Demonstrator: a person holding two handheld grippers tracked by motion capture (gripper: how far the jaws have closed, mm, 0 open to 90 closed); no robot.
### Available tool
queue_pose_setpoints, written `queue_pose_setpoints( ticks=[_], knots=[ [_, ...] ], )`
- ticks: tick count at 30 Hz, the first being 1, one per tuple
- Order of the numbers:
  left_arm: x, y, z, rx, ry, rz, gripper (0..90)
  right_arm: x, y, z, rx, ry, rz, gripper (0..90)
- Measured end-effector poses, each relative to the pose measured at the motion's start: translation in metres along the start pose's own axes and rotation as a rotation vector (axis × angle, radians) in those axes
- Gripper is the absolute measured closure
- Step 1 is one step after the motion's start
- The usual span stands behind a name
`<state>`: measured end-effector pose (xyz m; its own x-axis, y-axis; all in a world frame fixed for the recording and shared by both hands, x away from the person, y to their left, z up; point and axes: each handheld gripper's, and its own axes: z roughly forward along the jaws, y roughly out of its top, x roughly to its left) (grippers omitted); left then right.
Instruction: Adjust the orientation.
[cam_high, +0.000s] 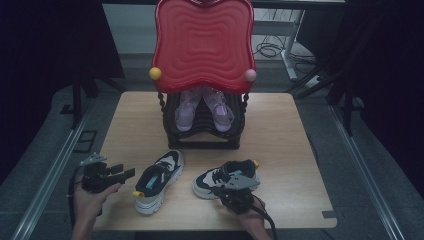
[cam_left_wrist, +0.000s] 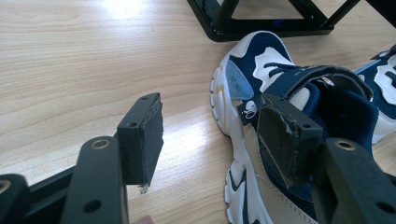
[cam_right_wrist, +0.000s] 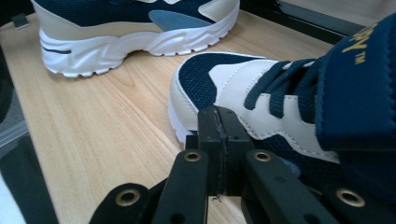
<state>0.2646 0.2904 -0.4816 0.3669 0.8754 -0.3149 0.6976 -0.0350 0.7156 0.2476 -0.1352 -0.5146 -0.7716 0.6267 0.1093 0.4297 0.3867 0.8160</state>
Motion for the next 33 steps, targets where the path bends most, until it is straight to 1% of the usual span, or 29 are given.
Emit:
queue_pose_setpoints(
  ticks=[4,7,10,12,14,15,16,19,23,25,27,29,33],
  knots=[
    [0.000,0.000,-0.001,-0.001,-0.001,-0.004,40.9,0.001,0.000,-0.008,-0.020,0.019,0.002,89.1],
    [0.001,0.000,0.000,0.000,-0.001,-0.001,40.9,-0.002,0.002,-0.021,-0.044,0.022,0.010,89.1],
    [0.000,0.000,0.001,0.003,-0.001,-0.006,40.9,-0.008,0.005,-0.037,-0.078,0.021,0.026,89.0],
    [0.000,0.000,0.001,0.003,-0.002,-0.005,40.9,-0.015,0.007,-0.049,-0.097,0.015,0.036,89.1],
    [0.000,0.000,0.000,0.002,-0.001,-0.005,40.9,-0.023,0.008,-0.059,-0.116,0.023,0.053,89.1],
    [0.000,0.000,0.000,0.002,-0.001,-0.005,40.9,-0.029,0.008,-0.065,-0.127,0.016,0.065,89.1],
    [-0.001,0.000,0.000,0.002,-0.002,-0.004,40.9,-0.032,0.008,-0.069,-0.134,0.009,0.070,89.1],
    [-0.001,0.000,0.001,0.005,-0.001,-0.004,40.9,-0.046,0.007,-0.081,-0.156,-0.002,0.105,89.0],
    [-0.001,0.000,0.003,0.008,-0.003,-0.003,40.8,-0.062,0.009,-0.095,-0.176,-0.032,0.129,89.0],
    [-0.001,0.000,0.003,0.011,-0.003,-0.004,40.8,-0.068,0.010,-0.098,-0.177,-0.049,0.128,89.0],
    [-0.001,0.000,0.004,0.010,-0.004,-0.005,40.8,-0.076,0.013,-0.102,-0.179,-0.058,0.136,89.0],
    [-0.001,0.000,0.004,0.012,-0.005,-0.004,40.8,-0.084,0.014,-0.103,-0.179,-0.061,0.154,89.0],
    [0.000,-0.001,0.003,0.009,-0.002,-0.005,40.8,-0.100,0.017,-0.101,-0.179,-0.075,0.168,89.1]
  ],
)
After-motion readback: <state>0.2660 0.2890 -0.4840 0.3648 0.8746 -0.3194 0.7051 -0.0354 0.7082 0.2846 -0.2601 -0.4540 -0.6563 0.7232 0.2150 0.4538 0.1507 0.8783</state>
